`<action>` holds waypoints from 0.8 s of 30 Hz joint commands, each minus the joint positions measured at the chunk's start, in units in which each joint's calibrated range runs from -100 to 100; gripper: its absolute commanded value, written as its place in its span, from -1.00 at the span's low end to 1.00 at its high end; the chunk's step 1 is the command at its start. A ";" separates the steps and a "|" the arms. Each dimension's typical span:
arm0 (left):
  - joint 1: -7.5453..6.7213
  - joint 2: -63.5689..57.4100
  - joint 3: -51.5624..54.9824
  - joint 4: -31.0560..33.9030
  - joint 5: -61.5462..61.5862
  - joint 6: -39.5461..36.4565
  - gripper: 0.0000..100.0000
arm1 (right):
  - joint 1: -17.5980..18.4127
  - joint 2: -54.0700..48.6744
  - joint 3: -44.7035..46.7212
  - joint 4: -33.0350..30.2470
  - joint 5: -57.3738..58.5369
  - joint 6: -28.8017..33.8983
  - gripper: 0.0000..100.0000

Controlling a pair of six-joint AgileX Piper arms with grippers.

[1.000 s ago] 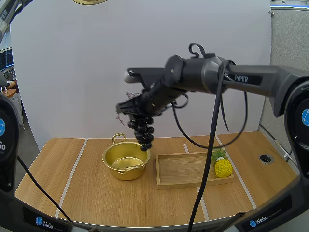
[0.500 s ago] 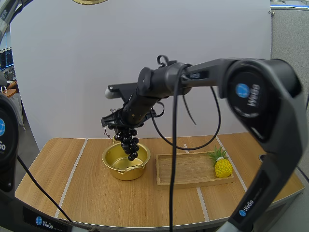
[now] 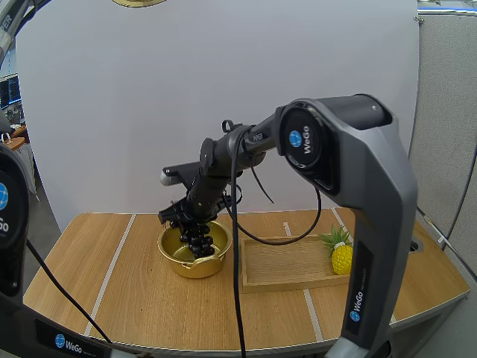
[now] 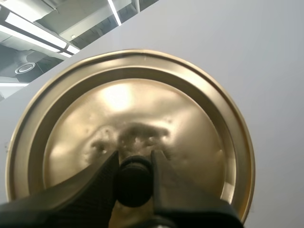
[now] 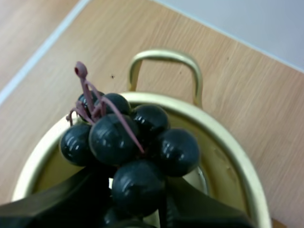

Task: Open the pot, put the grape inside, and close it

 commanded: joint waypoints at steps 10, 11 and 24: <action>-0.13 -0.44 -0.44 0.51 -2.71 -0.71 -1.00 | 0.00 5.89 -0.69 -1.82 1.34 -0.64 -1.00; -0.13 -0.44 -0.44 0.51 -2.71 -0.71 -1.00 | 0.00 6.01 -0.69 -1.82 1.12 -0.64 -1.00; -0.13 -0.44 -0.44 0.51 -2.71 -0.71 -1.00 | 0.00 6.11 -2.56 -1.09 5.33 -1.04 0.36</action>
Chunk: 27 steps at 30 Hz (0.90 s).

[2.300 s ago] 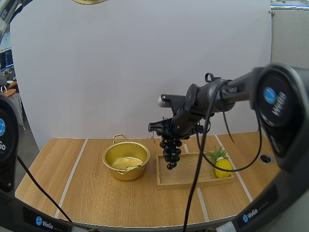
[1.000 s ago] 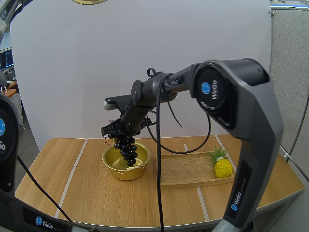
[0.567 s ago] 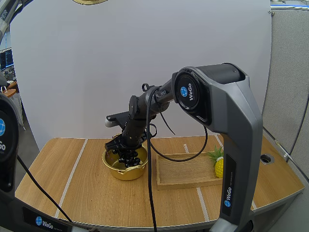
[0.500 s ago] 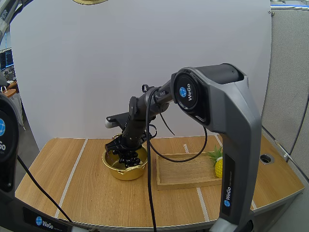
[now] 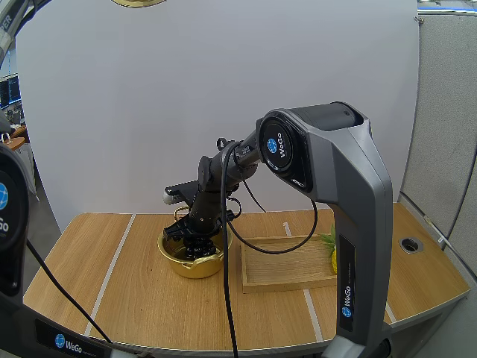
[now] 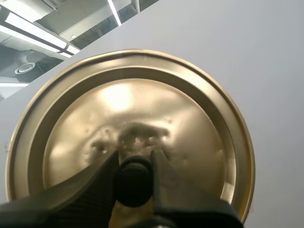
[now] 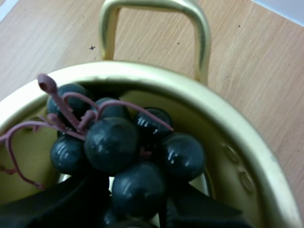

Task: Open the pot, put the grape inside, and close it

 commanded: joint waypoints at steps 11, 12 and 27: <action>-0.13 -0.44 -0.44 0.51 -2.71 -0.71 -1.00 | 0.00 -5.75 -2.24 0.97 9.65 -0.33 1.00; -0.13 -0.44 -0.44 0.51 -2.71 -0.71 -1.00 | 0.00 -6.83 -2.24 0.97 10.02 -0.33 1.00; -0.13 -0.44 -0.44 0.51 -2.71 -0.71 -1.00 | 0.00 -26.25 -2.09 0.97 22.12 1.29 1.00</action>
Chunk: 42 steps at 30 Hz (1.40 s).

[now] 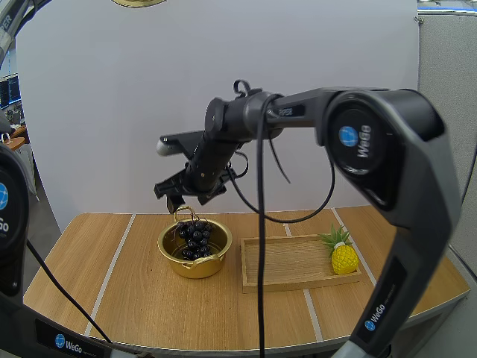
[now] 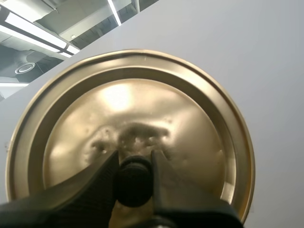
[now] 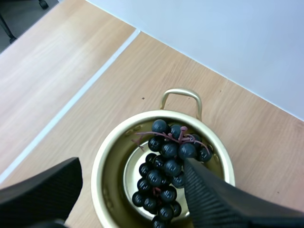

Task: Open the pot, put the grape inside, and close it

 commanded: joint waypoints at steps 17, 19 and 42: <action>-0.13 -0.44 -0.44 0.51 -2.71 -0.71 -1.00 | 0.00 -14.28 2.66 0.09 6.52 1.07 0.70; -0.13 -0.44 -0.44 0.51 -2.71 -0.71 -1.00 | 0.00 -14.71 2.66 0.21 6.52 1.07 -0.16; -0.13 -0.44 -0.44 0.51 -2.71 -0.71 -1.00 | 0.00 -4.10 2.66 -0.16 -5.49 0.74 -1.00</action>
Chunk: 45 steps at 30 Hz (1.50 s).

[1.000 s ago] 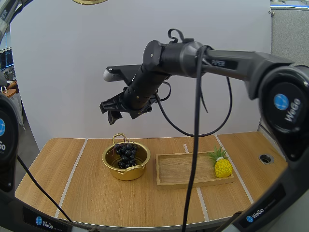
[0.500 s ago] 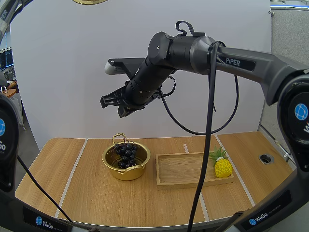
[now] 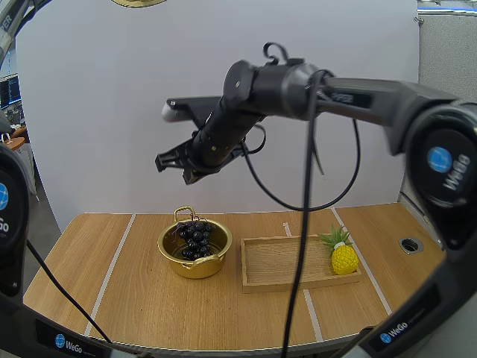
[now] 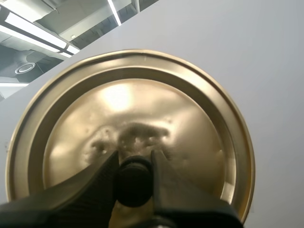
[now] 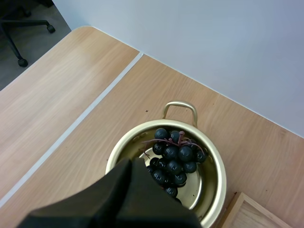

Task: Open the pot, put the grape inside, and close it

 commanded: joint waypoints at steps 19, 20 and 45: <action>-0.13 -0.44 -0.44 0.51 -2.71 -0.71 -1.00 | 0.00 21.50 0.41 -1.03 -19.61 -1.58 -1.00; -0.13 -0.44 -0.44 0.51 -2.71 -0.71 -1.00 | 0.00 21.91 0.41 -1.15 -20.26 -1.58 -1.00; -0.13 -0.44 -0.44 0.51 -2.71 -0.71 -1.00 | 0.00 28.92 0.99 -3.71 -4.25 -1.58 -1.00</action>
